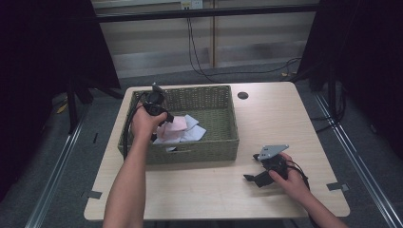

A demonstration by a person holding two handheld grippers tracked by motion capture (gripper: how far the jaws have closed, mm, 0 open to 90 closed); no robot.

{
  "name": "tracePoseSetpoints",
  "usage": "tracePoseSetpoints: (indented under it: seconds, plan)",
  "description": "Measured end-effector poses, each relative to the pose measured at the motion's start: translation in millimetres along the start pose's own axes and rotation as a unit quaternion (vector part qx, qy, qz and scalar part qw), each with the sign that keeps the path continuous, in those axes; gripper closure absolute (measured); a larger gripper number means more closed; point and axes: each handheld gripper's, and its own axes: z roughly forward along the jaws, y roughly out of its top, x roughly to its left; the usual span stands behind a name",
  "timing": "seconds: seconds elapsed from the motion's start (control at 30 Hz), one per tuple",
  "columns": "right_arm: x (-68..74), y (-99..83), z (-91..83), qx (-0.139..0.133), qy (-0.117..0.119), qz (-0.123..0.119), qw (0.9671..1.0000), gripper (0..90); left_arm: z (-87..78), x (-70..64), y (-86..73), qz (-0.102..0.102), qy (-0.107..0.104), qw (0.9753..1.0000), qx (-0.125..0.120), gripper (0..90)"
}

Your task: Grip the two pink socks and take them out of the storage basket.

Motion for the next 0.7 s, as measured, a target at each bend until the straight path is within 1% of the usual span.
tracePoseSetpoints:
  seconds: [0.03,0.07,0.1,0.13,0.2,0.23,0.27,0.3,0.37,0.4,0.43,0.47,0.5,0.53,0.6,0.67,0.7]
  plan:
    - [0.0,0.0,0.0,0.000,0.000,0.000,1.0000,11.2,2.6,-1.5,0.0,-0.001,-0.001,1.0000,0.004,83.2]
    - [0.0,0.0,0.0,0.000,0.000,0.000,1.0000,11.2,3.7,-1.6,0.1,0.004,0.002,0.9999,0.013,85.4]
    - [0.0,0.0,0.0,0.000,0.000,0.000,1.0000,11.2,4.9,-2.2,-0.2,0.001,0.003,0.9999,0.015,88.3]
    - [0.0,0.0,0.0,0.000,0.000,0.000,1.0000,11.2,4.8,-2.3,-0.2,0.005,0.006,0.9998,0.016,89.6]
    - [0.0,0.0,0.0,0.000,0.000,0.000,1.0000,11.2,1.6,-1.9,0.1,0.009,0.012,0.9999,0.006,89.7]
    - [-0.1,0.0,0.0,-0.001,0.000,-0.002,1.0000,11.2,-1.6,-1.0,0.3,0.016,0.019,0.9997,-0.005,87.6]
    - [-0.1,0.0,0.0,-0.001,0.000,-0.003,1.0000,11.2,-3.8,-1.5,-0.2,0.014,0.028,0.9994,-0.016,81.4]
    - [-0.1,0.0,0.0,-0.001,0.000,-0.002,1.0000,11.2,-6.5,-0.1,-0.4,0.019,0.033,0.9991,-0.020,76.2]
    - [0.1,0.0,0.0,0.000,0.001,-0.001,1.0000,11.2,-11.5,3.3,-1.4,0.015,0.032,0.9991,-0.024,69.4]
    - [-0.1,0.0,0.0,-0.001,0.000,-0.002,1.0000,11.2,-12.3,3.3,-2.3,0.007,0.032,0.9991,-0.026,68.6]
    - [-0.1,0.0,0.1,-0.001,0.001,-0.002,1.0000,11.2,-13.0,4.7,-3.0,0.010,0.033,0.9992,-0.022,67.2]
    - [-0.1,0.0,0.0,-0.001,0.000,-0.002,1.0000,11.2,-12.6,4.3,-3.9,0.004,0.032,0.9993,-0.020,66.7]
    - [-0.1,0.0,0.1,-0.001,0.000,-0.003,1.0000,11.2,-11.3,5.1,-5.0,0.001,0.029,0.9995,-0.013,66.8]
    - [-0.1,0.0,0.1,-0.001,0.000,-0.003,1.0000,11.2,-9.8,5.9,-5.7,0.004,0.030,0.9995,-0.006,66.9]
    - [-0.1,0.0,0.1,-0.001,0.000,-0.003,1.0000,11.2,-6.1,6.3,-7.4,-0.004,0.031,0.9995,-0.002,66.8]
    - [0.0,0.0,0.0,0.000,0.001,-0.002,1.0000,11.2,-3.8,6.9,-8.3,-0.007,0.031,0.9995,0.005,65.5]
    - [0.1,0.0,0.0,0.000,0.001,-0.001,1.0000,11.2,-3.3,6.8,-8.5,-0.005,0.034,0.9994,0.005,65.0]
